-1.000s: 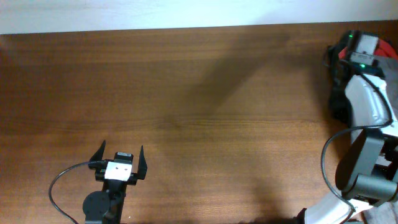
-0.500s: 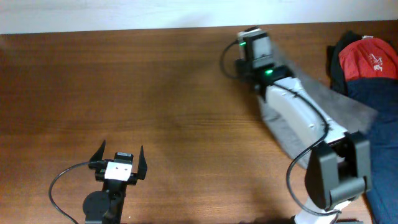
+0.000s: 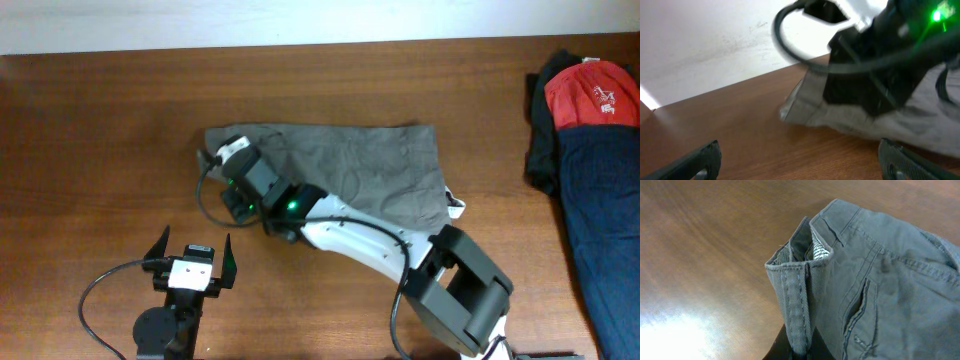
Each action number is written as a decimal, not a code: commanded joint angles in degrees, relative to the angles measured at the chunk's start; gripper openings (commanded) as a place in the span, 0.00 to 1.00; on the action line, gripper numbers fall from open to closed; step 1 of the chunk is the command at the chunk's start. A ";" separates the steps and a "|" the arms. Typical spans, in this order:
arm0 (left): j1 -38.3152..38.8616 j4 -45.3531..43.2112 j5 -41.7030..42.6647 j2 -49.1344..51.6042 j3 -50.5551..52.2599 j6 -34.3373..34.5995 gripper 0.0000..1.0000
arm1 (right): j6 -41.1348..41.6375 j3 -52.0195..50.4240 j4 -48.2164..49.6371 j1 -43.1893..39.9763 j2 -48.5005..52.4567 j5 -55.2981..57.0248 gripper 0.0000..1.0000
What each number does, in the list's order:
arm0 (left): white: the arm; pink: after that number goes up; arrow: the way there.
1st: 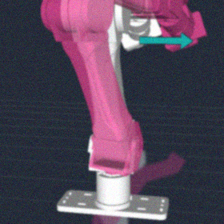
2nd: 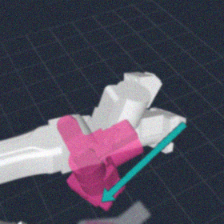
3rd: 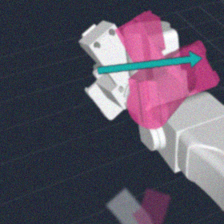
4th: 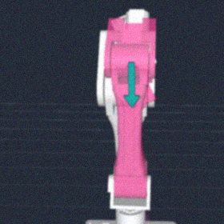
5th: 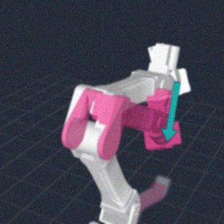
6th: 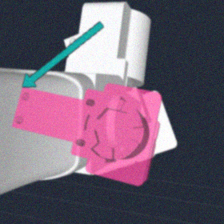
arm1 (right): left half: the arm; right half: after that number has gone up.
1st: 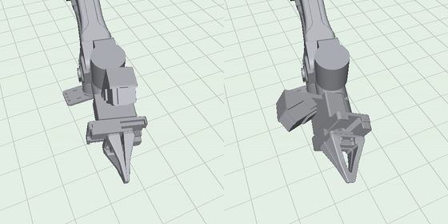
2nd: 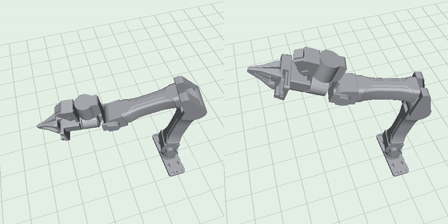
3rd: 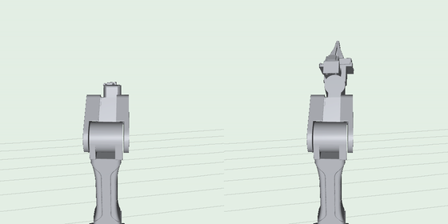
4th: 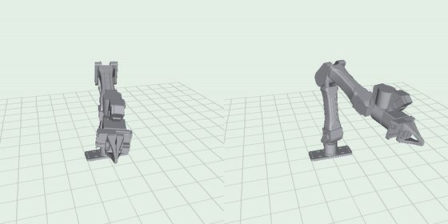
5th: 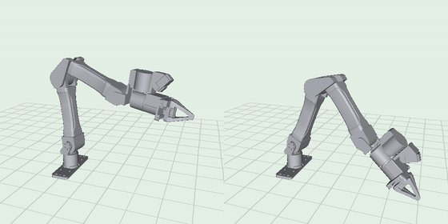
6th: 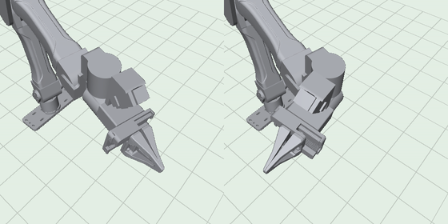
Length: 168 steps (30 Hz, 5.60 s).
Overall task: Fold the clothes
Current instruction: 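Drag the grey shorts with the right gripper to the table center, then grasp the left and right edges of the shorts with both grippers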
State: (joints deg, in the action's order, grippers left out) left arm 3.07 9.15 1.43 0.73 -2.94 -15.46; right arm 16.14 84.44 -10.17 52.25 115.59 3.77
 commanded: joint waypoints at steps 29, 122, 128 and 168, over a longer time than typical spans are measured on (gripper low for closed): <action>-0.24 -0.20 -0.37 -0.33 0.42 -0.70 0.99 | -1.14 22.43 -55.10 -37.53 -20.26 5.86 0.99; -14.84 38.58 26.97 122.60 -75.73 7.08 0.81 | -4.55 20.22 -71.56 -51.56 -12.04 -10.45 0.99; -14.84 38.97 28.22 125.07 -75.73 6.32 0.69 | -8.94 17.92 -72.67 -52.70 -12.04 -10.91 0.99; -15.61 52.81 10.75 125.04 -91.73 15.26 0.01 | -9.70 -4.42 -54.10 -55.23 -11.98 -17.77 0.99</action>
State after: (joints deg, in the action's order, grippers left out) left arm -11.68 59.59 17.54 124.40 -90.04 -1.43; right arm 6.04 80.44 -64.75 -2.70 103.59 -13.21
